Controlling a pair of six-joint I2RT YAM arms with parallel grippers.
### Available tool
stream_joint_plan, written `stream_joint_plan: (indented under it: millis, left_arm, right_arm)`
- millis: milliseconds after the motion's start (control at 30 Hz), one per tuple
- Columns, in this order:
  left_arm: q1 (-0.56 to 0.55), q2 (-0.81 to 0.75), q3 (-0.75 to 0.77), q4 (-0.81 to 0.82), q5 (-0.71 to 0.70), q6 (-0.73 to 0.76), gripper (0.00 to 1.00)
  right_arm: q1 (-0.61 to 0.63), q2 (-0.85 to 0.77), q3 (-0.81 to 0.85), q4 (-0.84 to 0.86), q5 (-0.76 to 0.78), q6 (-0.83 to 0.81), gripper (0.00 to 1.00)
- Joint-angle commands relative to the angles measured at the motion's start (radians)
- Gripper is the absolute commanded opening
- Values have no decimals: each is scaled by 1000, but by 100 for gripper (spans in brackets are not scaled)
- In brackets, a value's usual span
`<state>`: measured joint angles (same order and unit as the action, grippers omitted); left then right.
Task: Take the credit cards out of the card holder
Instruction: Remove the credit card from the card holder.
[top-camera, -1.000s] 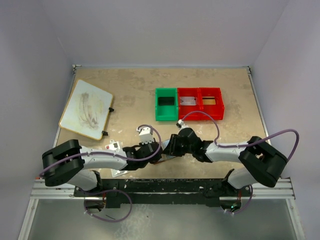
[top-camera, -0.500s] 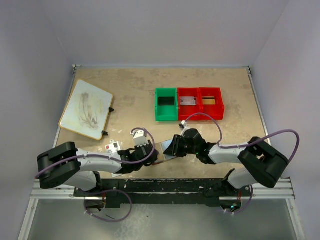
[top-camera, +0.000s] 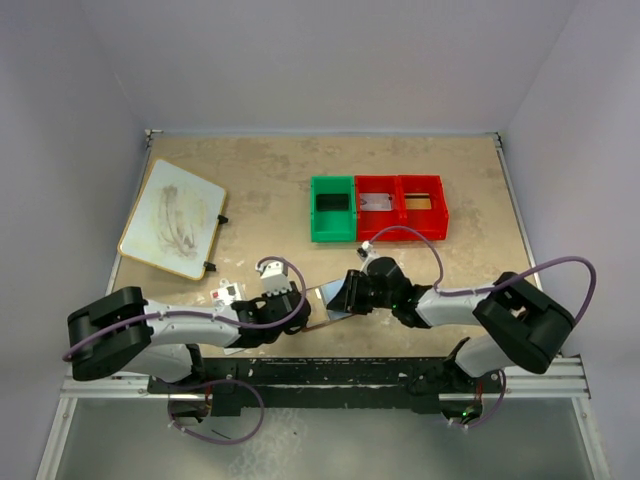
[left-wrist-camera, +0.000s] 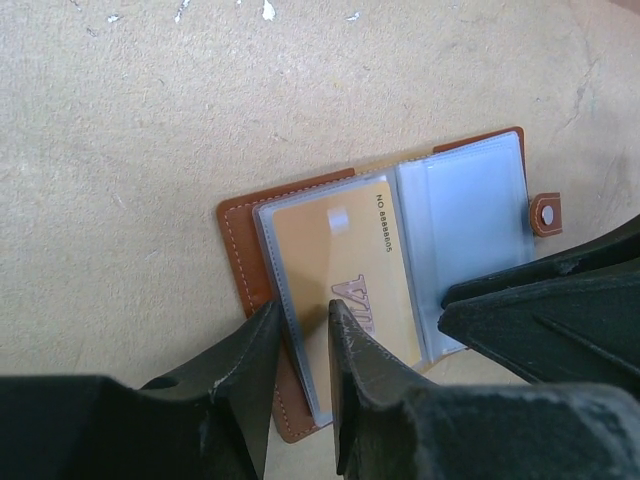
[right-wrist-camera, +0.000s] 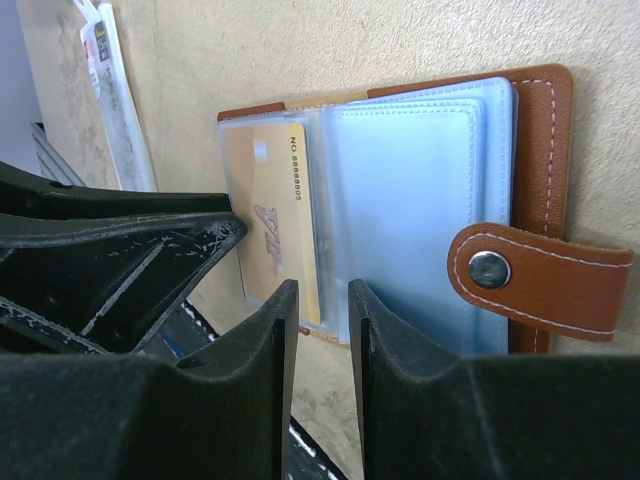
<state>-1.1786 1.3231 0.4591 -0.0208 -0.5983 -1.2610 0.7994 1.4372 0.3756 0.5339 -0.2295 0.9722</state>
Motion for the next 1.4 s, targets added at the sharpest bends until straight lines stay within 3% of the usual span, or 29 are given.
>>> stream_joint_plan:
  millis: [0, 267, 500, 667, 1067, 1367]
  left_arm:
    - [2, -33, -9, -9, -30, -9, 21]
    - [2, -2, 2, 6, -23, 11, 0]
    - [2, 52, 3, 18, -5, 11, 0]
    - [2, 86, 13, -6, -5, 10, 0]
    - [-4, 82, -3, 17, 17, 6, 0]
    - [-6, 60, -8, 20, 17, 5, 0]
  right_arm:
    - [-3, 19, 28, 8, -17, -31, 30]
    - [-3, 33, 47, 31, -50, -55, 30]
    - [-3, 83, 64, 27, -62, -58, 31]
    - [-3, 122, 44, 112, -95, -34, 28]
    - [0, 195, -55, 523, -77, 241, 27]
    - [2, 116, 19, 411, -91, 217, 21]
